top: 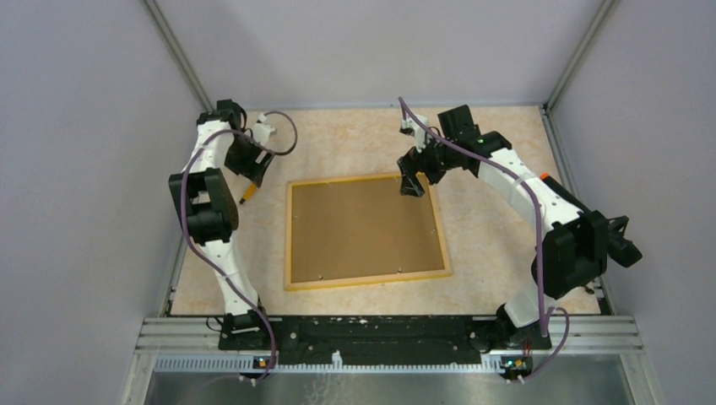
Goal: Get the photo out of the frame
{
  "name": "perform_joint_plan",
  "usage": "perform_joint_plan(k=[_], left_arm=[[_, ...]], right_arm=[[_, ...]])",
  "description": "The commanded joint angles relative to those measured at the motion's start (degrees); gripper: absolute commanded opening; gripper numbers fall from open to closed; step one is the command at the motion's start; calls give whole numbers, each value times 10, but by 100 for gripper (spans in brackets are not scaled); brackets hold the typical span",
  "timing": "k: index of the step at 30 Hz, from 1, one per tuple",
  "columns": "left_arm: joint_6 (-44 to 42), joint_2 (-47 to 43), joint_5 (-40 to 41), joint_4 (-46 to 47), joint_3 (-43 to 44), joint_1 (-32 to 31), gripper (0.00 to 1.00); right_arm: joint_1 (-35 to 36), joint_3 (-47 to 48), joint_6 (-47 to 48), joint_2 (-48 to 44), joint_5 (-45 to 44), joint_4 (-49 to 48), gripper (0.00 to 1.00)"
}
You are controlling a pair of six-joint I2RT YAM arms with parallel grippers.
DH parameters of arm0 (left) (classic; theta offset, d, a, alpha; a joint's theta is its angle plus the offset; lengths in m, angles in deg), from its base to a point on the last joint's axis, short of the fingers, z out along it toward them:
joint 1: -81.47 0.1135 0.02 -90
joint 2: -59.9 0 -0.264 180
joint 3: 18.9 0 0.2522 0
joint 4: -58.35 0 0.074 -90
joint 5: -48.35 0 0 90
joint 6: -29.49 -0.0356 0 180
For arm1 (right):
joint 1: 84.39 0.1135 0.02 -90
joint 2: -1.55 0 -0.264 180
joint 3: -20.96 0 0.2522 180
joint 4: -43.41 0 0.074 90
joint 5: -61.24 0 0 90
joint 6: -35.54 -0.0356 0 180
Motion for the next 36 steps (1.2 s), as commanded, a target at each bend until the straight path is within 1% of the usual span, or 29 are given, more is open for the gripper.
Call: perform_joint_plan(k=[1,5,8,10,12,16,19,20,22,25,26,27,30,32,34,36], left_arm=[[-52,33,100,-36,30,-23,80],[-56,69,159,-25,39,-48,72],[-53,95,181,-26,44,-59,70],[-46,113,188,-29,46,-65,69],[-30,129,193,-29,48,-65,67],[-4,158,202,-39,59,-65,58],[6,164,185,-39,66,-65,52],[12,165,174,-41,70,-65,47],[25,163,144,-49,84,-66,38],[53,150,63,-67,121,-70,12],[59,139,32,-71,135,-71,6],[69,126,10,-70,151,-74,3],[96,87,-70,-78,234,-83,0],[122,42,-147,-58,284,-84,0],[164,-17,-222,7,279,-84,0],[229,-84,-285,104,233,-84,1]], right_arm=[[-5,8,-8,-10,5,-7,99],[-5,7,-11,-13,3,-5,99],[-6,0,-11,-20,1,-6,99],[-5,-4,-11,-24,0,-5,99],[-5,-6,-11,-26,-2,-5,99],[-5,3,-11,-23,-1,1,99],[-6,11,-12,-18,7,-1,99],[-5,14,-13,-16,12,-2,99],[-5,23,-21,-9,21,-9,99],[-5,37,-39,2,34,-28,99],[-5,43,-45,6,41,-34,99],[-5,50,-51,10,48,-41,99],[-5,82,-74,26,75,-56,99],[-5,116,-93,41,97,-65,99],[-5,149,-127,61,123,-82,99],[-5,178,-163,74,148,-110,99]])
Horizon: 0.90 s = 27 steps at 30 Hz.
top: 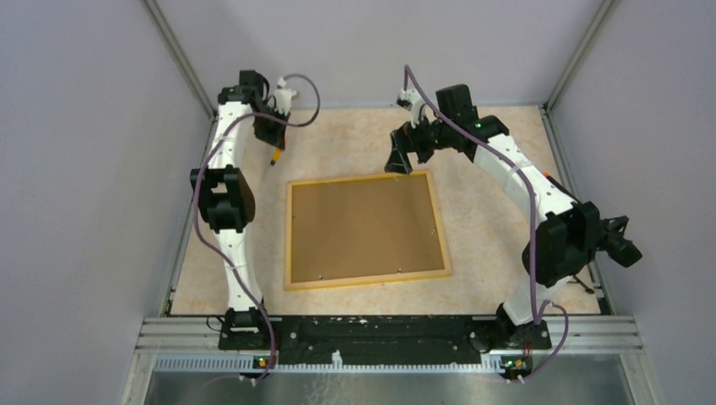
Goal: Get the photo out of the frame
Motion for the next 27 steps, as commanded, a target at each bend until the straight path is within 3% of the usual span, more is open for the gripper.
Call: perform_joint_plan(k=[1,3,7,14,20,27], left_arm=[[144,-209,-215,187,-32,-3,0],[217,-254,-255,298,-81,-4,0],[377,-289,-332,433,-107,-4,0],[616,-336,-419,671,-243,-4,0],[698,-350,-432,743,-299,-32,0],[774,-365,-456,832,-382,-37,0]], right_arm=[[-4,78,-100,26,78,-97,99],[-2,94,-147,34,93,-139,99],[17,109,-207,41,100,-213,99],[58,113,-241,42,80,-302,96],[105,131,-231,54,42,-304,92],[122,157,-215,81,-42,-269,77]])
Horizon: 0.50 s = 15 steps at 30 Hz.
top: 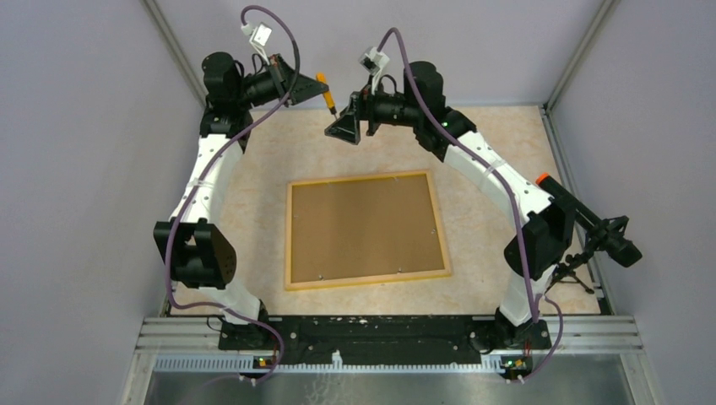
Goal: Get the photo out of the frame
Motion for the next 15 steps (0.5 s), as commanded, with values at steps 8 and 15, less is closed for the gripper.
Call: perform_joint_plan(k=[8,15], left_arm=[[98,-49,-33,155,-81,5,0],[42,-60,-50,118,-91,23,3]], right_arm=[[7,11,67,12,-42,43,19],[8,-18,160,-9,-41,104,0]])
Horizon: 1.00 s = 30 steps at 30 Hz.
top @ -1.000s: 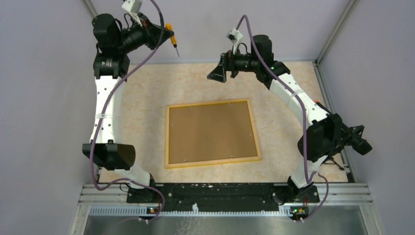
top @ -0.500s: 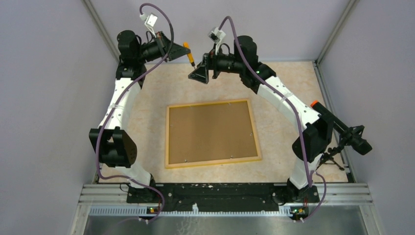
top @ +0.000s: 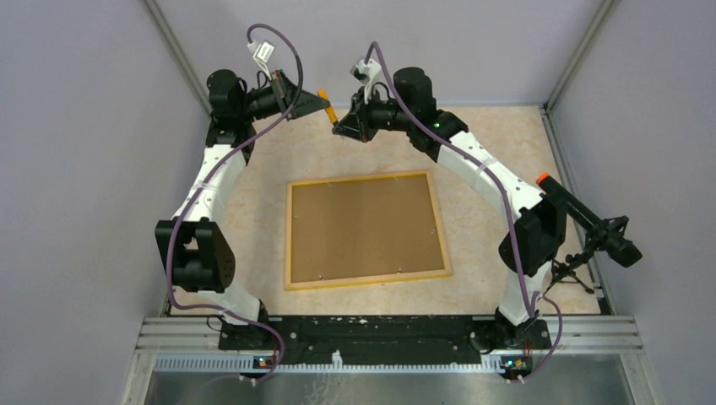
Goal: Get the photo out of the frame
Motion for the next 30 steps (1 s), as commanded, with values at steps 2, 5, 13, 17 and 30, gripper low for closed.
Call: perform_joint_plan(k=[2,5,13,17,30], left_arm=[[-91,-46,-29,-35,18,17,31],[-263,-32,-39,-265,93,16,76],[-545,61,-29,-686,214,4,87],[-582,55,-34,-716,176,-30,83],[-477,46,-87,-601,17,-58,70]], right_arm=[[2,-22,109,-37,1,78,0],[2,-15,183,-44,-2,125,0],[2,-54,363,-79,-36,221,0],[6,-58,408,-83,-44,244,0],[63,-155,507,-135,-130,190,0]])
